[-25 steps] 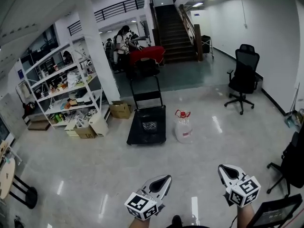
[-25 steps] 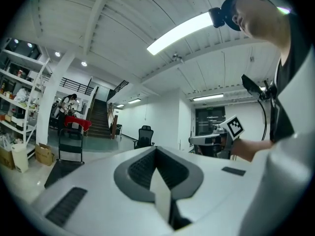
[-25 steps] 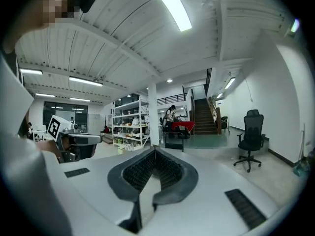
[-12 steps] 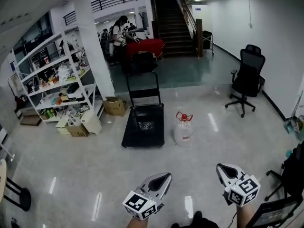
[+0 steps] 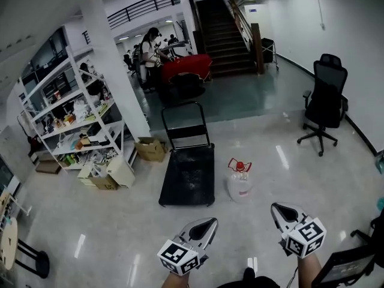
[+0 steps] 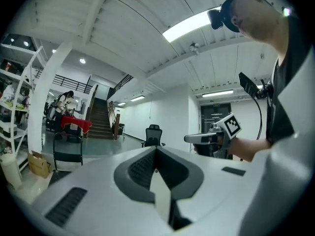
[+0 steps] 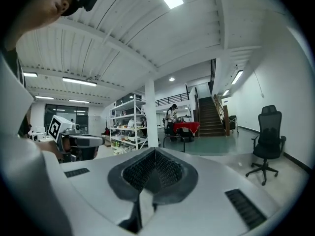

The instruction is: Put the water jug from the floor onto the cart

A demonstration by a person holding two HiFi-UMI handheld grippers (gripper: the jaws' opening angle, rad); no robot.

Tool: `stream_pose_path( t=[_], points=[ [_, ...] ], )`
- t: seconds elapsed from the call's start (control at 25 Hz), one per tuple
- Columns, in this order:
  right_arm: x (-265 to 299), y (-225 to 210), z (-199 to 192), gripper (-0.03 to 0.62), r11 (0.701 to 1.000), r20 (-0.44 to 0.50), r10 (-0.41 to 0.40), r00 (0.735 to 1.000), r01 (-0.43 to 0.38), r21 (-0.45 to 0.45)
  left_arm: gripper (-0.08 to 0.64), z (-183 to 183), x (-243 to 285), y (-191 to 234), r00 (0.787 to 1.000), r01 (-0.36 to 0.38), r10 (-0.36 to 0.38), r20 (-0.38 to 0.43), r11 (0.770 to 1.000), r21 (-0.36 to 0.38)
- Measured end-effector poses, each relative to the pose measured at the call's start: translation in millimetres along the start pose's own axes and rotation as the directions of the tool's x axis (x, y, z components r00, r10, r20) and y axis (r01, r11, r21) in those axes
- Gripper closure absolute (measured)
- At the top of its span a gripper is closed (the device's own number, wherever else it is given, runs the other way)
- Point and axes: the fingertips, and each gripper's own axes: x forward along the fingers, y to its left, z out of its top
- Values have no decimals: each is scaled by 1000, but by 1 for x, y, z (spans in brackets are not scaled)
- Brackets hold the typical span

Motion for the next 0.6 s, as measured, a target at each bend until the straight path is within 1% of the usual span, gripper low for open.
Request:
stream_pose_path(
  t=[0.12,0.2,0.28,0.36,0.48,0.6],
  points=[
    [31,-45,15,591,1000,9,10,1000,-10,-18,560,15,39,27,999,-35,34,13,999,14],
    [52,-82,19,591,999,6,-27,1000,27,-29,560,17,65,46,998,-62,62,25,998,3],
    [75,-113,20,591,999,12,-45,999,45,5,560,15,89,65,997,-75,75,14,997,-8],
    [98,-132,20,591,999,9,-31,999,30,35,560,13,109,82,997,-73,73,-4,997,-13],
    [133,-155,22,591,999,0,-45,999,45,16,560,14,137,114,998,-66,66,-14,998,-17],
    [178,-170,23,591,998,4,-56,998,56,3,560,15,168,155,999,-45,45,-2,999,-12]
  ],
)
